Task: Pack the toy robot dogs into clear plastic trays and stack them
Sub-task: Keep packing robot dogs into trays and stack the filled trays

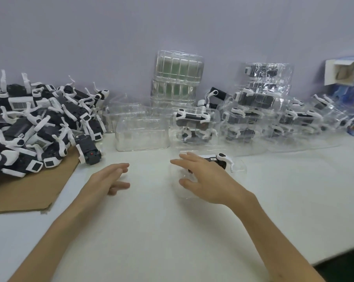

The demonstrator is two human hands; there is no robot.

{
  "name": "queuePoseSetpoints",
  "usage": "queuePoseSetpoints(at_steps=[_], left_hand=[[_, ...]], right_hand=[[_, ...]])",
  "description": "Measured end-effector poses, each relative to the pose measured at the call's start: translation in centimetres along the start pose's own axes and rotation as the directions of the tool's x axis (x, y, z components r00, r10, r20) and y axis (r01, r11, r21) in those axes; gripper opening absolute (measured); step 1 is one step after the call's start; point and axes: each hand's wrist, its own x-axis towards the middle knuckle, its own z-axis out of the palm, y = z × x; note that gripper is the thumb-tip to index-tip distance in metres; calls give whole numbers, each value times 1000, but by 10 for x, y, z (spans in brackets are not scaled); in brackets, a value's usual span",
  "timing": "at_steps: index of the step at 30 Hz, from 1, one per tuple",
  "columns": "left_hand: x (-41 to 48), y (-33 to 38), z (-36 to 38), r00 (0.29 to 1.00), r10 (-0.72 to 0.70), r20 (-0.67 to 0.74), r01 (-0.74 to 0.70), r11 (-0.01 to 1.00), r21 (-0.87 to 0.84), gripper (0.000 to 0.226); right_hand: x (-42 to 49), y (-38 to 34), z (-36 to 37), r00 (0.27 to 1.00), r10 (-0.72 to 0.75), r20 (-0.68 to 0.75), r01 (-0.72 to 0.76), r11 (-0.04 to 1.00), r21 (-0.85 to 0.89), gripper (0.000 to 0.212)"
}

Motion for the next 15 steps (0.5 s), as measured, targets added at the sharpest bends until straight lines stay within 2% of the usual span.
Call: queuePoseSetpoints(at_steps=[7,11,15], left_hand=[[1,-1,3,1000,-5,-14,5,1000,21,26],[-2,0,4,1000,-9,-30,9,1000,25,25],[-4,2,5,999,-9,-36,10,999,39,25]], right_hand=[[-12,25,-14,989,124,-83,-126,992,-21,50],[8,20,-22,928,151,-341,-154,988,19,45],[41,36,-43,903,331,-274,-347,938,-13,50]])
